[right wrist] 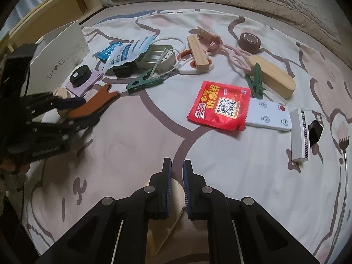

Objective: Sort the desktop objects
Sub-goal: 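Close the left tool on the brown leather strip and lift it, then move the right tool toward the oval wooden block while the left tool holds the strip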

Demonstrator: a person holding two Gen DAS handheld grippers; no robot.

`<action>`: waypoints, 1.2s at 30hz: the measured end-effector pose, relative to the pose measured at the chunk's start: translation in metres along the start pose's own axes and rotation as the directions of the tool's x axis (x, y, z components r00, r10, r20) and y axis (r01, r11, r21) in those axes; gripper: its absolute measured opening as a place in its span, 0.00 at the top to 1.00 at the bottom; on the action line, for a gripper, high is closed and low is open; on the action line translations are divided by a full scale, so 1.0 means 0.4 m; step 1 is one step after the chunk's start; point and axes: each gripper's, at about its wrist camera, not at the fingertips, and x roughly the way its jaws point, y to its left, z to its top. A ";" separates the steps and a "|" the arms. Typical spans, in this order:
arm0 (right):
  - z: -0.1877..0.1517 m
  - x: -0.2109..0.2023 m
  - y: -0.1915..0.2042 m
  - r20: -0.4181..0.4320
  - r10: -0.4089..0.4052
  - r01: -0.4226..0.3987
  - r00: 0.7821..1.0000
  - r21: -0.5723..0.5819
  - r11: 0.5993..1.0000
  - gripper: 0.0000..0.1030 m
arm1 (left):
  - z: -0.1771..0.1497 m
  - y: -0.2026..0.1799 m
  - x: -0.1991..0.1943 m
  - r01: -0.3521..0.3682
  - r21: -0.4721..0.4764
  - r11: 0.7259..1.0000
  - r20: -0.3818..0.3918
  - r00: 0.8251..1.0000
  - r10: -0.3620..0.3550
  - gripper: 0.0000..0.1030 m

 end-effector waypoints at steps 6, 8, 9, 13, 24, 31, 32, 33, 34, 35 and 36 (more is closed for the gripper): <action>-0.013 -0.004 0.014 0.004 -0.031 0.031 1.000 -0.037 0.999 0.89 | -0.053 -0.035 -0.031 0.052 0.045 0.998 -0.008 0.999 -0.052 0.52; -0.015 -0.005 0.015 0.004 -0.039 0.039 0.999 -0.032 0.999 0.89 | -0.070 -0.041 -0.041 0.075 0.053 0.996 -0.016 0.997 -0.074 0.52; -0.015 -0.004 0.016 0.003 -0.041 0.041 0.999 -0.027 0.999 0.89 | -0.078 -0.045 -0.045 0.086 0.057 0.995 -0.021 0.996 -0.084 0.52; -0.017 -0.006 0.020 -0.003 -0.054 0.054 0.999 -0.024 0.998 0.89 | -0.118 -0.067 -0.066 0.106 0.089 0.990 -0.034 0.994 -0.103 0.52; -0.031 -0.014 0.044 -0.030 -0.099 0.097 0.995 -0.045 0.994 0.89 | -0.217 -0.102 -0.116 0.123 0.092 0.988 -0.043 0.992 -0.119 0.52; -0.046 -0.077 0.087 0.042 -0.046 0.049 0.998 -0.060 0.997 0.89 | -0.277 -0.116 -0.139 0.089 0.052 0.995 0.026 0.996 -0.090 0.52; -0.051 -0.081 0.095 0.041 -0.035 0.037 0.999 -0.067 0.997 0.89 | -0.283 -0.116 -0.140 0.087 0.050 0.995 0.032 0.996 -0.088 0.52; -0.058 -0.085 0.105 0.033 -0.018 0.021 0.999 -0.077 0.997 0.89 | -0.287 -0.116 -0.142 0.087 0.046 0.995 0.034 0.996 -0.088 0.52; -0.066 -0.085 0.116 0.021 0.002 0.000 1.000 -0.085 0.996 0.89 | -0.291 -0.114 -0.143 0.089 0.040 0.995 0.036 0.995 -0.090 0.52; -0.079 -0.086 0.125 0.001 0.026 -0.026 1.000 -0.096 0.995 0.89 | -0.294 -0.111 -0.145 0.092 0.033 0.995 0.037 0.995 -0.093 0.52; -0.090 -0.084 0.133 -0.022 0.048 -0.050 0.999 -0.109 0.993 0.89 | -0.297 -0.107 -0.146 0.096 0.025 0.995 0.039 0.995 -0.097 0.52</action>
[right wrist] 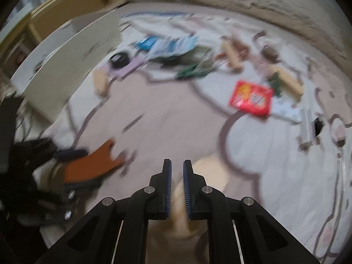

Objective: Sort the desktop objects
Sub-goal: 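Move the right tool toward the oval wooden block while the left tool holds the strip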

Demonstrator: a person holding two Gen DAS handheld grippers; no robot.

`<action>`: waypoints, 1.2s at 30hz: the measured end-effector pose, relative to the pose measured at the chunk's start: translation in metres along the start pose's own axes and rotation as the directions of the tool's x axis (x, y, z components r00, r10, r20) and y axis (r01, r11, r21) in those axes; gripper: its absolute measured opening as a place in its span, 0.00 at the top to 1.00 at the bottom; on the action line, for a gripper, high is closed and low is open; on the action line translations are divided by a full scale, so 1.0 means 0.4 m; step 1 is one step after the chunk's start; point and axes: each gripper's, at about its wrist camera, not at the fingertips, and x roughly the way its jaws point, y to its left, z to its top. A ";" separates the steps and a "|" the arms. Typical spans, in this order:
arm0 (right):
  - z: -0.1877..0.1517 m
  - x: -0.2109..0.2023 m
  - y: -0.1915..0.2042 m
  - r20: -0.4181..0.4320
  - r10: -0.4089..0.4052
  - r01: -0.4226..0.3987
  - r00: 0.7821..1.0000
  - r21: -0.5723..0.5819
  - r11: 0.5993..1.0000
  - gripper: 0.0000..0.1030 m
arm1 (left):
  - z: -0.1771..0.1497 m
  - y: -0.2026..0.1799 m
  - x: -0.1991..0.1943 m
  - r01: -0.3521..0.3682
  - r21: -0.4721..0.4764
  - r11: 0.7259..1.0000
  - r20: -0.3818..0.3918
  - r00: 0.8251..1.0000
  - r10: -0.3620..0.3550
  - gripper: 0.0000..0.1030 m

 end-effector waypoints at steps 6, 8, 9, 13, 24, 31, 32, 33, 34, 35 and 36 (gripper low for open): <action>-0.061 0.003 0.055 -0.044 0.059 -0.063 0.997 -0.110 0.992 0.89 | -0.008 0.001 0.000 0.003 0.004 1.000 0.004 1.000 -0.003 0.52; -0.078 0.005 0.062 -0.070 0.084 -0.092 0.994 -0.111 0.990 0.89 | -0.010 0.001 -0.001 0.005 0.001 1.000 0.004 1.000 -0.005 0.51; -0.086 0.008 0.065 -0.079 0.085 -0.093 0.993 -0.113 0.989 0.89 | -0.011 0.001 0.000 0.005 0.000 1.000 0.005 1.000 -0.005 0.51; -0.115 0.028 0.069 -0.120 0.046 -0.062 0.992 -0.136 0.989 0.89 | -0.013 0.001 0.002 0.004 -0.004 1.000 0.005 1.000 -0.004 0.51; -0.161 0.018 0.005 -0.127 0.038 -0.056 0.991 -0.142 0.988 0.89 | -0.012 0.001 0.010 0.017 -0.012 1.000 -0.001 1.000 -0.017 0.43; -0.172 0.003 -0.035 -0.152 0.052 -0.071 0.987 -0.118 0.990 0.89 | -0.006 -0.005 0.019 0.031 -0.021 0.999 -0.013 0.999 -0.031 0.34; -0.176 -0.002 -0.031 -0.164 0.068 -0.090 0.984 -0.131 0.987 0.89 | -0.006 -0.007 0.020 0.030 -0.018 0.999 -0.013 0.999 -0.031 0.33; -0.179 -0.008 -0.017 -0.175 0.087 -0.116 0.981 -0.160 0.980 0.89 | -0.006 -0.008 0.021 0.031 -0.016 0.999 -0.013 0.999 -0.031 0.32; -0.180 -0.012 -0.003 -0.178 0.096 -0.129 0.979 -0.186 0.974 0.89 | -0.005 -0.009 0.022 0.033 -0.016 0.999 -0.014 0.999 -0.033 0.31; -0.180 -0.015 0.010 -0.177 0.100 -0.137 0.979 -0.209 0.968 0.89 | -0.005 -0.009 0.023 0.037 -0.016 0.999 -0.015 0.999 -0.037 0.30; -0.177 -0.017 0.022 -0.172 0.104 -0.142 0.980 -0.227 0.964 0.89 | -0.003 -0.009 0.024 0.039 -0.018 0.999 -0.016 0.999 -0.040 0.30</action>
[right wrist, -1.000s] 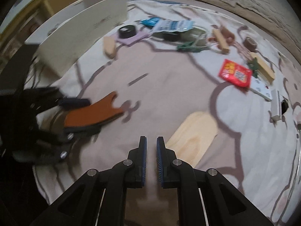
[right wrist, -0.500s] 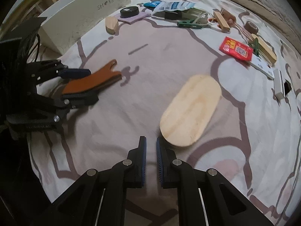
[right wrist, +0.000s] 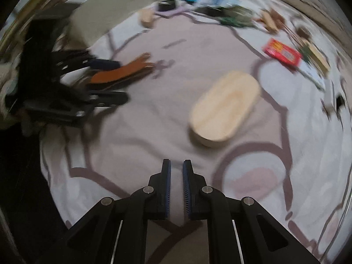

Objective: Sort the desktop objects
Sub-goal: 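Move the right tool toward the oval wooden block while the left tool holds the strip, then lower the right tool around the oval wooden block and close it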

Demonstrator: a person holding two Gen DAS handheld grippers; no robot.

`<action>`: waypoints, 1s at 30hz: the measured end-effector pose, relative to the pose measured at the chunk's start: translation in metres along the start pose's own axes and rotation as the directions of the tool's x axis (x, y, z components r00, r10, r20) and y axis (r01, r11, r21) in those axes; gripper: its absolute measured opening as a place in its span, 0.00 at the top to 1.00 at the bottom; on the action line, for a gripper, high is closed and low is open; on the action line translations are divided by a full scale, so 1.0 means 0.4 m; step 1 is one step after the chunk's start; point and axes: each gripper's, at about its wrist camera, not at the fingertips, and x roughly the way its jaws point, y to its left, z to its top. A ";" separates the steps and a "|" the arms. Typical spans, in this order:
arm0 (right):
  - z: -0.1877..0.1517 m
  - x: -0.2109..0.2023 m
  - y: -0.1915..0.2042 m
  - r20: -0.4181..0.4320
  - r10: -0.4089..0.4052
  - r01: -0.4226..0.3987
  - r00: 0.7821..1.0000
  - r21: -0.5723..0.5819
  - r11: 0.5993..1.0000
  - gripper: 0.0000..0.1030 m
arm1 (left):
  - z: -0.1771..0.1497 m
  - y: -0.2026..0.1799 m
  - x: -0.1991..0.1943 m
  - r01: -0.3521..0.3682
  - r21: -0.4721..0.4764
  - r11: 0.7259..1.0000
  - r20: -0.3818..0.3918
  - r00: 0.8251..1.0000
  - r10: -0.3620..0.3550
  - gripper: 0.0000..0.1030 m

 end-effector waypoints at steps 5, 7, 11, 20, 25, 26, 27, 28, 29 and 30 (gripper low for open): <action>0.056 0.010 0.016 0.044 0.030 -0.031 0.999 0.024 0.999 0.89 | 0.001 -0.004 0.002 0.007 0.002 1.000 -0.004 1.000 -0.007 0.26; 0.078 0.024 0.016 0.047 0.023 -0.025 0.999 0.036 0.999 0.89 | 0.002 -0.005 0.003 0.007 0.004 1.000 -0.004 1.000 -0.007 0.25; 0.091 0.041 0.007 0.043 -0.017 0.015 0.999 0.051 0.999 0.89 | 0.005 -0.002 0.004 0.016 0.003 1.000 -0.005 1.000 -0.016 0.24; 0.058 0.001 -0.076 0.048 -0.046 0.039 0.998 0.141 0.989 0.89 | 0.004 -0.003 0.007 0.022 -0.003 1.000 -0.008 1.000 -0.022 0.22; 0.035 -0.043 -0.149 0.076 -0.111 0.093 0.991 0.203 0.975 0.89 | 0.002 -0.001 0.007 0.030 -0.007 1.000 -0.006 1.000 -0.030 0.22; 0.033 -0.048 -0.165 0.081 -0.124 0.104 0.989 0.220 0.970 0.89 | 0.002 -0.001 0.007 0.030 -0.008 1.000 -0.005 1.000 -0.030 0.22; 0.030 -0.055 -0.179 0.083 -0.133 0.110 0.988 0.235 0.966 0.89 | 0.002 -0.002 0.007 0.030 -0.009 1.000 -0.004 1.000 -0.030 0.22; 0.031 -0.059 -0.195 0.084 -0.145 0.119 0.986 0.254 0.960 0.89 | 0.001 -0.002 0.007 0.030 -0.010 0.999 -0.004 1.000 -0.030 0.22; 0.033 -0.059 -0.205 0.085 -0.157 0.129 0.984 0.266 0.955 0.89 | 0.002 -0.002 0.008 0.031 -0.012 0.999 -0.004 1.000 -0.031 0.22; 0.034 -0.059 -0.213 0.085 -0.168 0.139 0.982 0.274 0.951 0.89 | 0.003 -0.002 0.008 0.032 -0.014 0.999 -0.005 0.999 -0.032 0.22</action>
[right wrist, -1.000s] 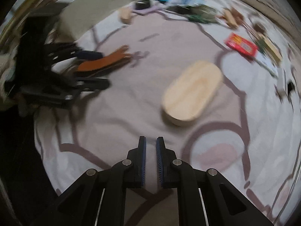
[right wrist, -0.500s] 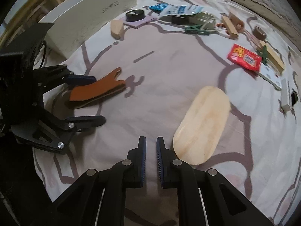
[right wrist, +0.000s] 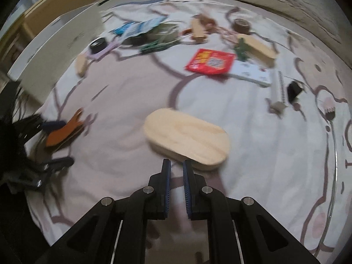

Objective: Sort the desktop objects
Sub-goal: 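Lower the right tool around the oval wooden block and close it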

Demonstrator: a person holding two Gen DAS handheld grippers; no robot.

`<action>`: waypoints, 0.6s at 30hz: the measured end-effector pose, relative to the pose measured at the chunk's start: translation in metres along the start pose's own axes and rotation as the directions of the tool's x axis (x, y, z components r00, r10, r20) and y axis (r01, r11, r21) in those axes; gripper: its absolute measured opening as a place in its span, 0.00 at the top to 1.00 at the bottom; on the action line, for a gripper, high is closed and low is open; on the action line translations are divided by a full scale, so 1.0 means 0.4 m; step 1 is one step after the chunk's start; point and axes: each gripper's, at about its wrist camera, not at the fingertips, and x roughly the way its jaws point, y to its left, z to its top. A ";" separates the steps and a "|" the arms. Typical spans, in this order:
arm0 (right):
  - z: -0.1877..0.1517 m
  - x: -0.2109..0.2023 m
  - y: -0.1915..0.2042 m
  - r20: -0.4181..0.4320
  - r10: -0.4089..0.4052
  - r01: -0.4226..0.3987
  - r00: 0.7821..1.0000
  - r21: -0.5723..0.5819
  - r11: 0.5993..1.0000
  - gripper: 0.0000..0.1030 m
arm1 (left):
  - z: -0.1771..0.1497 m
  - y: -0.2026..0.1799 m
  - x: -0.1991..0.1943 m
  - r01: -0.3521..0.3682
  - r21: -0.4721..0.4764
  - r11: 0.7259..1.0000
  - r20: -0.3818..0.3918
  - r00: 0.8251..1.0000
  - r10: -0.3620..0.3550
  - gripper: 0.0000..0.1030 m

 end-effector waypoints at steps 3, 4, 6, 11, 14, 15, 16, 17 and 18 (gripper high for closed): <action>0.015 0.017 -0.015 0.004 -0.044 0.044 0.999 0.019 0.999 0.89 | 0.002 0.001 0.001 0.006 -0.005 1.000 -0.004 1.000 -0.006 0.21; 0.018 0.024 -0.019 -0.005 -0.052 0.052 0.999 0.020 0.998 0.89 | 0.004 0.003 0.000 0.009 -0.008 1.000 -0.008 1.000 -0.009 0.21; 0.019 0.033 -0.027 -0.017 -0.053 0.054 0.998 0.020 0.998 0.89 | 0.015 0.009 -0.004 0.009 -0.028 1.000 -0.016 1.000 -0.010 0.21; 0.004 0.046 -0.040 -0.040 -0.060 0.061 0.997 0.014 0.998 0.83 | 0.040 0.037 -0.007 -0.008 -0.085 0.996 -0.016 1.000 0.007 0.21; -0.005 0.037 -0.045 -0.027 -0.074 0.074 0.997 0.005 0.997 0.37 | 0.046 0.038 -0.004 -0.014 -0.082 0.997 -0.016 1.000 0.013 0.21; -0.011 0.034 -0.043 -0.019 -0.095 0.094 0.995 -0.008 0.995 0.27 | 0.046 0.036 -0.002 -0.020 -0.072 0.997 -0.018 1.000 0.019 0.21; -0.015 0.037 -0.042 -0.018 -0.115 0.115 0.993 -0.025 0.993 0.12 | 0.045 0.032 0.001 -0.026 -0.059 0.998 -0.020 0.999 0.025 0.21; -0.019 0.042 -0.042 -0.025 -0.126 0.125 0.992 -0.042 0.991 0.08 | 0.042 0.027 0.004 -0.034 -0.045 0.998 -0.020 0.999 0.034 0.21; -0.026 0.050 -0.041 -0.037 -0.129 0.127 0.991 -0.056 0.990 0.08 | 0.040 0.022 0.006 -0.043 -0.032 0.999 -0.018 0.999 0.042 0.21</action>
